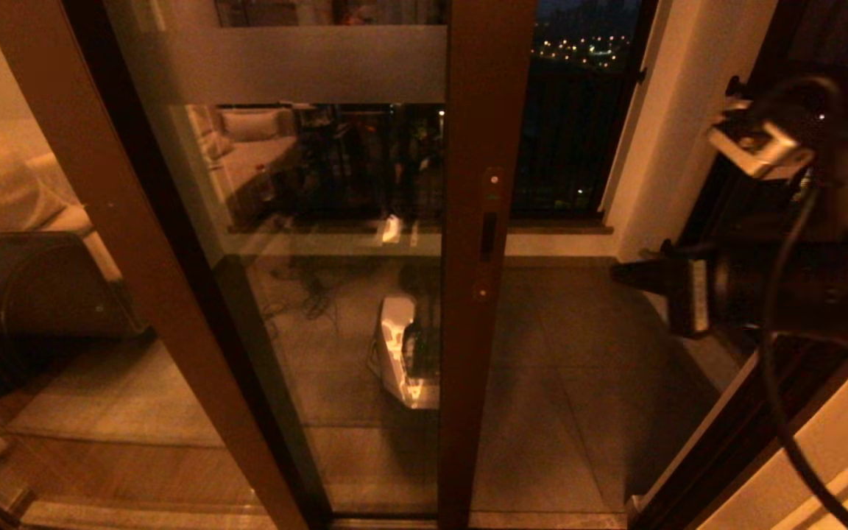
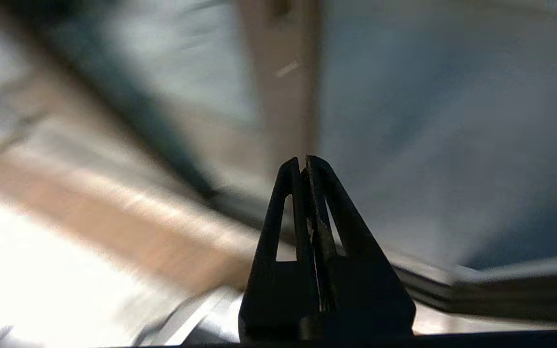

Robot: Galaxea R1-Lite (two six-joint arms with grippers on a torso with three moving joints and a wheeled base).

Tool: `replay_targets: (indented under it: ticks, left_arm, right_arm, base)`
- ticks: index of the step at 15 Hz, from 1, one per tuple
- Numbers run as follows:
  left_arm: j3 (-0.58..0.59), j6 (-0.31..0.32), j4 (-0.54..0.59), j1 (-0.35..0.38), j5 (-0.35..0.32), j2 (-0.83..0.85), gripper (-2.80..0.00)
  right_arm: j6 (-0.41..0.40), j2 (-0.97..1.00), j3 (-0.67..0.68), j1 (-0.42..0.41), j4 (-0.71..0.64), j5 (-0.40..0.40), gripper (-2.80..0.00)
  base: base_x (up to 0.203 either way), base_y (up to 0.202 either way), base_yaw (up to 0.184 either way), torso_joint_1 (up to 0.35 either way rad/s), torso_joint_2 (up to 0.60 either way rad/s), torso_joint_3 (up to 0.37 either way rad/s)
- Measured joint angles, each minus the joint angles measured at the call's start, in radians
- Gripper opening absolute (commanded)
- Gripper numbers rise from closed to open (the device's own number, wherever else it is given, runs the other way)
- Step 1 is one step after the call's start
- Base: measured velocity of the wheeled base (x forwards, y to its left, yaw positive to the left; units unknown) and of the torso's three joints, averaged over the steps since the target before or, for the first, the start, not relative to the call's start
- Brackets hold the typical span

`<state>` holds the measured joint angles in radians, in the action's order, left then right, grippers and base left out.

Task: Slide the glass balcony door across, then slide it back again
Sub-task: Close the slid door

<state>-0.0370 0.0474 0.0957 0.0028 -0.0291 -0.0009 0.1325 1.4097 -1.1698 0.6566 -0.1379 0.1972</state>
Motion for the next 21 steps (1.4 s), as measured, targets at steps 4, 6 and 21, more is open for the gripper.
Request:
replay_targets:
  ticks: [4, 6, 21]
  left_arm:
    - [0.000, 0.000, 0.000, 0.000, 0.000, 0.000, -2.80]
    - [0.000, 0.000, 0.000, 0.000, 0.000, 0.000, -2.80]
    - [0.000, 0.000, 0.000, 0.000, 0.000, 0.000, -2.80]
  right_arm:
    - [0.025, 0.154, -0.098, 0.021, 0.020, 0.218, 0.00]
    - [0.016, 0.195, -0.134, 0.015, 0.020, 0.219, 0.00]
    - [-0.039, 0.516, -0.448, -0.037, 0.022, 0.221, 0.00]
  base:
    - [0.000, 0.000, 0.000, 0.000, 0.00, 0.000]
    - [0.000, 0.000, 0.000, 0.000, 0.00, 0.000]
    - [0.000, 0.000, 0.000, 0.000, 0.00, 0.000]
